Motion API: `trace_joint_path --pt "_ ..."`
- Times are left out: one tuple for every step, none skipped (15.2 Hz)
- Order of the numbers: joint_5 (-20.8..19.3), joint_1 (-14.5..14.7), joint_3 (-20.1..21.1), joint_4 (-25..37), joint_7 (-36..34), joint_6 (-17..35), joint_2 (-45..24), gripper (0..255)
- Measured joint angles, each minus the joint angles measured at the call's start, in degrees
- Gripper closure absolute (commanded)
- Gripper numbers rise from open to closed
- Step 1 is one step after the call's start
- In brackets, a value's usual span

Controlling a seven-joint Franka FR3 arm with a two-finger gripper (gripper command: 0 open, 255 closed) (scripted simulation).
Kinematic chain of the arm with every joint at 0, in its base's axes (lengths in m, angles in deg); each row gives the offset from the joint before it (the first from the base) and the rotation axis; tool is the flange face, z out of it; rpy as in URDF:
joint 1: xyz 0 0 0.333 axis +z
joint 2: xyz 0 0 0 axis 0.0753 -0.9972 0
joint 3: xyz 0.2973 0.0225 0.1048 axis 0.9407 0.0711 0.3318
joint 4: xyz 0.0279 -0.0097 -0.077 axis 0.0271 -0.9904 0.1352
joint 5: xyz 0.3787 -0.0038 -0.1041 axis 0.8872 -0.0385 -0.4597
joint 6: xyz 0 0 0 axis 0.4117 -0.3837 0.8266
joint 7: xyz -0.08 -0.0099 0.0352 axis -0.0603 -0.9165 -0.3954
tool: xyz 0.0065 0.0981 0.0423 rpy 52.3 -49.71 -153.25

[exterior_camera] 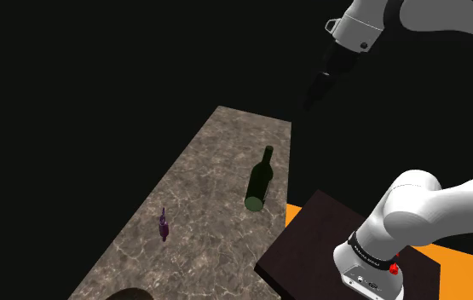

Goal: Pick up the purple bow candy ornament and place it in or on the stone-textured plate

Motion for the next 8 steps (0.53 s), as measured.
trace_joint_path --pt "0.0 0.0 0.0 0.0 0.0 0.0 0.0 0" --pt "0.3 0.0 0.6 -0.5 -0.8 0.5 0.0 0" --pt "0.7 0.0 1.6 -1.5 -2.0 1.5 0.0 0" --pt "1.1 0.1 2.7 -2.1 -3.5 2.5 -0.3 0" --pt "1.7 0.1 4.0 -2.9 -5.1 3.6 -0.6 0" --pt "2.2 0.1 5.3 -3.5 -6.7 4.8 -1.1 0" --pt "2.6 0.1 6.5 -4.6 -8.2 6.5 -1.8 0" --pt "3.1 0.1 7.8 -5.6 -9.9 8.0 -2.3 0"
